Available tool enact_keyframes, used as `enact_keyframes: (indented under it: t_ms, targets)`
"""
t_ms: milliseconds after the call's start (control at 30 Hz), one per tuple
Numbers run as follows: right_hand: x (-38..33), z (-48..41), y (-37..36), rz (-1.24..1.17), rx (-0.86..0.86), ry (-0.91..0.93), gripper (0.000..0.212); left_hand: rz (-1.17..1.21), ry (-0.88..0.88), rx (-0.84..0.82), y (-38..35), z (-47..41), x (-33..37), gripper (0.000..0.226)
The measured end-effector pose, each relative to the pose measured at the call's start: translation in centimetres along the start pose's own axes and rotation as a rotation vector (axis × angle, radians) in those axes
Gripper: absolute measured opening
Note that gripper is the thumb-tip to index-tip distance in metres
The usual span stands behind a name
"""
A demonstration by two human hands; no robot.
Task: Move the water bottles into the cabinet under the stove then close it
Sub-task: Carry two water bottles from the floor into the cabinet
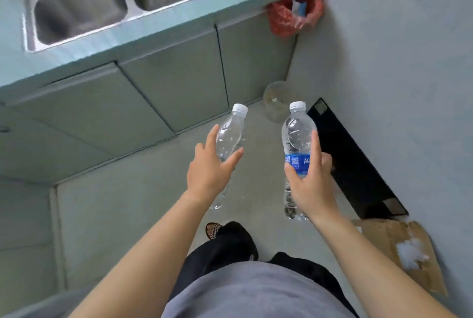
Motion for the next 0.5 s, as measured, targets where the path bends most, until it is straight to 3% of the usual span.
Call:
enact_keyframes:
  t_ms: [233,500]
  targets:
    - [-10.7,-2.2,-12.8,0.043,-0.337,0.245,0.081,0.07,0.292,0.248,10.6,-2.7,-10.9,0.075]
    - [-18.6,-1.6,-25.1,0.119,-0.752,0.523,0.08,0.158,0.736,0.515,15.8,0.3,-20.3,0.077]
Point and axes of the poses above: each hand's wrist, its own z-axis away from the middle knuckle, its own y-axis out of the back of the hand, x = y × z, the point moved 2 cm from there along -z, towards the middle knuckle, and after that the axes turned 5 degrees about x, right-handed, at the moved point
